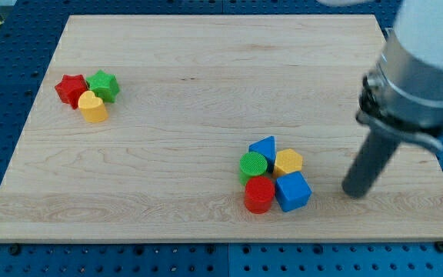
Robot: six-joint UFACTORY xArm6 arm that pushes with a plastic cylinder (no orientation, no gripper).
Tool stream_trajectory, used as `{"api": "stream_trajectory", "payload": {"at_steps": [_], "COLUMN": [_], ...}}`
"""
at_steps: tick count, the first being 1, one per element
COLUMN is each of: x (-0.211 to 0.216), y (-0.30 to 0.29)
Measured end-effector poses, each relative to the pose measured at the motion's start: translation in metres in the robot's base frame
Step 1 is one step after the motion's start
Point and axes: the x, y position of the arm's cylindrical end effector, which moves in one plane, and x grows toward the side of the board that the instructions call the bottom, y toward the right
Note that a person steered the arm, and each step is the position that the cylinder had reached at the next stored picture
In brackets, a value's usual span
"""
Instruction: Move the group of blocks a bit up
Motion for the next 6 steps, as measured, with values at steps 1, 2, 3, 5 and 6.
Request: {"api": "stream_trajectory", "payload": {"at_steps": [1, 2, 3, 5, 6], "x": [0.009, 0.024, 0.028, 0.028, 0.028], "y": [-0.002, -0.037, -0.074, -0.094, -0.118]}}
